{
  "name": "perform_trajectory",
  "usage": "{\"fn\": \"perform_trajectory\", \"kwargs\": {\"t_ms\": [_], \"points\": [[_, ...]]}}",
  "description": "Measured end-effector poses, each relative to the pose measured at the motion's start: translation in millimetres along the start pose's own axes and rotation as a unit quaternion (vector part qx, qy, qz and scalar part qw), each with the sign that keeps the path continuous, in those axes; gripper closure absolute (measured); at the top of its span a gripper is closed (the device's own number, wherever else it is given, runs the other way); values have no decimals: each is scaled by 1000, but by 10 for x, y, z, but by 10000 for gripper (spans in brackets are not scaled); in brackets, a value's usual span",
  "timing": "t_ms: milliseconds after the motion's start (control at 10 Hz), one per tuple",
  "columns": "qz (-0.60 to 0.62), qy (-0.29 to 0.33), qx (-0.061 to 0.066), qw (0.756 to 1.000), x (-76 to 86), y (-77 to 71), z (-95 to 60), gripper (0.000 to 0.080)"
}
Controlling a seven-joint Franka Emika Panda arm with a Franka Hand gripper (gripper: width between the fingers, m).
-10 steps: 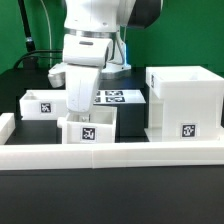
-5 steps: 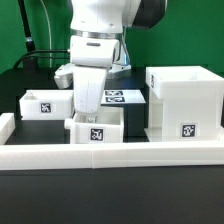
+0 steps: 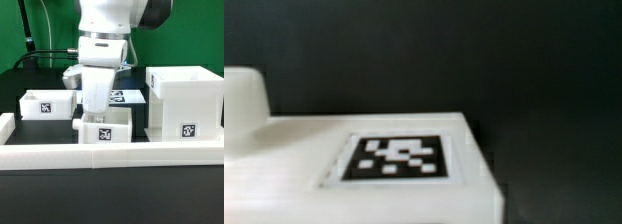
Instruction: Assemble drawer
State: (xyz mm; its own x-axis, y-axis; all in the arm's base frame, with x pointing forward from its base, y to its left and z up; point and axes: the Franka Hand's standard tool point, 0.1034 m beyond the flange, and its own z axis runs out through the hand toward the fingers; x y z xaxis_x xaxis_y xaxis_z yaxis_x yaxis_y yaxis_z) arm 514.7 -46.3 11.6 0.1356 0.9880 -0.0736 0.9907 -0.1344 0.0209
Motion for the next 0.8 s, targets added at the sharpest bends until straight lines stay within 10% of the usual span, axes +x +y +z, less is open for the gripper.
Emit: {"fn": "perform_trajectory", "kwargs": {"t_ms": [800], "points": [[-20, 6, 18, 1000, 40, -18, 2, 756]]}}
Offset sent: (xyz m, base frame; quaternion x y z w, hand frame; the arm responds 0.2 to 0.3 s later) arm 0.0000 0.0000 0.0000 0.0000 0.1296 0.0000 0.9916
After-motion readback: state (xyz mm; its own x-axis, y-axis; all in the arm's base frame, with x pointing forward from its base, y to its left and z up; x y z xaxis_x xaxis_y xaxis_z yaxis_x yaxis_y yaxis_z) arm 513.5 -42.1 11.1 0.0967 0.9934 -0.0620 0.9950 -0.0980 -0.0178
